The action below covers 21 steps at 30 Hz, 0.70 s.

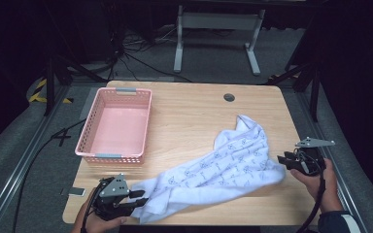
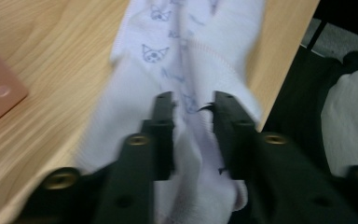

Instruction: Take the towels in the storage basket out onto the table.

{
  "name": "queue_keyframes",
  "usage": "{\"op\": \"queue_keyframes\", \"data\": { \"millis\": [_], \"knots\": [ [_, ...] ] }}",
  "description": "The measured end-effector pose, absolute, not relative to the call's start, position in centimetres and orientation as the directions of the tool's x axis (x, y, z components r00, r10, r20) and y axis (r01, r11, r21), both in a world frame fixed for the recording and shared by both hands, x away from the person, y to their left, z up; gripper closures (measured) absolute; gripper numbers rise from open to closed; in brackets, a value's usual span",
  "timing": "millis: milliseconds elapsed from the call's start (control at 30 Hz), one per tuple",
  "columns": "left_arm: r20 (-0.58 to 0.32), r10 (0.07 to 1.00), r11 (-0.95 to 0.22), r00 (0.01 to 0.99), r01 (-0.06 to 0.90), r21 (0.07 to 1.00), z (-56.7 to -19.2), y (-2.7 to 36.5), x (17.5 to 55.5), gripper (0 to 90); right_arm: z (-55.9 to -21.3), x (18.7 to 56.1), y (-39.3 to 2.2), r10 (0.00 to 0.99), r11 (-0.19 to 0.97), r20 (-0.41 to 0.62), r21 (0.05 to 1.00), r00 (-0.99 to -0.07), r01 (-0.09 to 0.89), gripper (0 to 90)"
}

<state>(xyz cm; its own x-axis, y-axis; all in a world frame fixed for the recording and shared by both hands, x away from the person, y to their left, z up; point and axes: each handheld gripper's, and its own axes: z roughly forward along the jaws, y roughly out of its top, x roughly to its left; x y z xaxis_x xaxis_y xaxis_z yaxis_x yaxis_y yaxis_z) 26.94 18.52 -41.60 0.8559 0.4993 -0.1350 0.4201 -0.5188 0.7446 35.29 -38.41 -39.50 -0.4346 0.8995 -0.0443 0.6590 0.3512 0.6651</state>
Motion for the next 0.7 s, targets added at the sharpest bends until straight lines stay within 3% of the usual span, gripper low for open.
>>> {"op": "queue_keyframes", "data": {
  "millis": [67,100,133,200,333,467,700],
  "knots": [
    [-0.143,0.516,-0.462,0.844,0.415,0.784,-40.6,19.1,26.9,62.9,-39.4,35.3,-38.5,0.902,0.335,-0.033,0.682,-0.43,0.651,55.2],
    [-0.14,0.515,-0.437,0.846,0.399,0.806,-40.0,19.0,27.1,53.8,-39.0,35.7,-38.5,0.901,0.318,-0.034,0.73,-0.432,0.605,48.8],
    [-0.14,0.515,-0.437,0.846,0.399,0.806,-40.0,19.0,27.1,53.0,-39.0,35.7,-38.5,0.901,0.318,-0.034,0.73,-0.432,0.605,48.8],
    [-0.132,0.511,-0.449,0.85,0.395,0.801,-39.7,17.9,27.5,51.6,-39.0,36.6,-38.4,0.9,0.305,-0.026,0.75,-0.435,0.587,41.2],
    [-0.092,0.482,-0.521,0.872,0.369,0.77,-40.7,14.7,29.2,46.5,-39.9,39.2,-37.6,0.893,0.294,-0.004,0.763,-0.45,0.576,35.4],
    [-0.079,0.481,-0.583,0.873,0.386,0.715,-42.6,13.5,31.4,51.5,-40.8,41.7,-36.9,0.889,0.265,0.042,0.764,-0.456,0.588,34.0],
    [-0.147,0.45,-0.634,0.881,0.431,0.642,-45.0,13.1,32.5,67.0,-43.4,45.3,-35.5,0.901,0.301,0.038,0.664,-0.432,0.685,29.9]
  ]
}}
